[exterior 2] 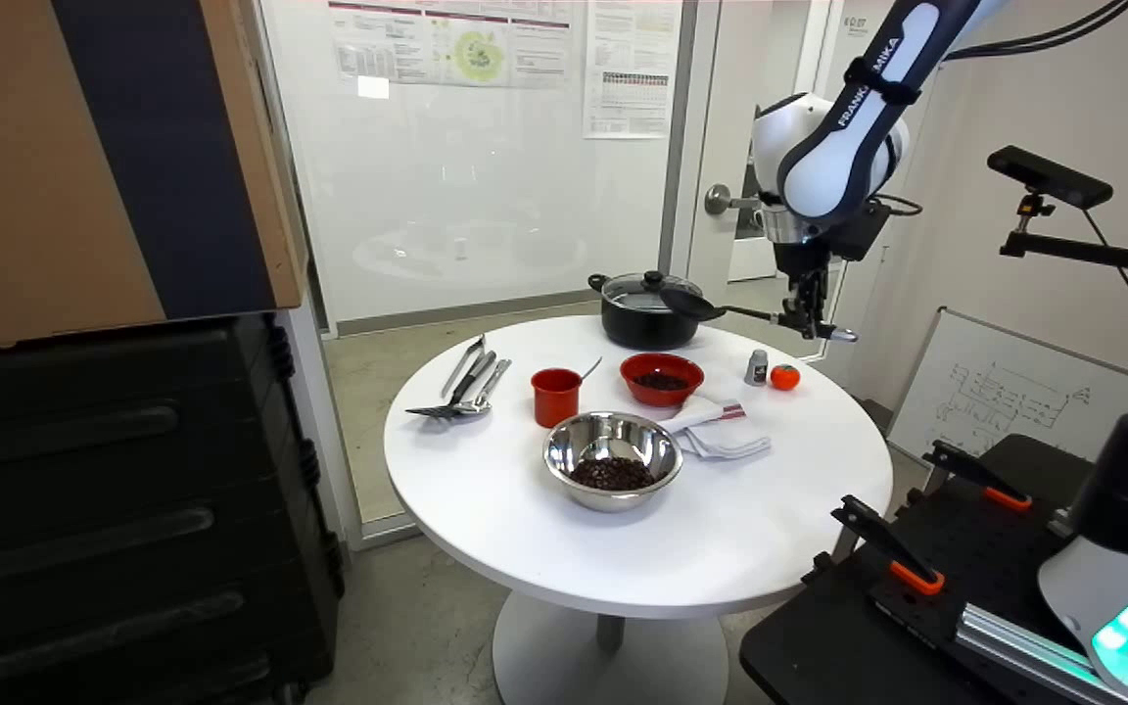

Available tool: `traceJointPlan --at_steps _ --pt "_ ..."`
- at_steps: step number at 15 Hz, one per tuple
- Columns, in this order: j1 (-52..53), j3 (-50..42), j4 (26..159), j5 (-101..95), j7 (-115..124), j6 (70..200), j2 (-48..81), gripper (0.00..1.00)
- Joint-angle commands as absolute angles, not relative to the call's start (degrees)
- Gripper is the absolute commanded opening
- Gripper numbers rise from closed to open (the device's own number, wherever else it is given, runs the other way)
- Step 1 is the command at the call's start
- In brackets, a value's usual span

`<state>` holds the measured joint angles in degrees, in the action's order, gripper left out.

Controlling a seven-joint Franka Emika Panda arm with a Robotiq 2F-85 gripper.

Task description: Use the black ladle to stir the contents in the silver bowl

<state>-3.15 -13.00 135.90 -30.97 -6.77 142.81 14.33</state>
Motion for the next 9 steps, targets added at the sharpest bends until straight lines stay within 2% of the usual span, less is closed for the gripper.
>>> traceJointPlan --at_steps 1,9 --pt "-2.4 -10.8 140.0 -37.6 -10.6 139.9 8.2 0.08" --pt "-2.4 -4.1 146.4 -36.7 -27.4 136.5 3.8 0.08"
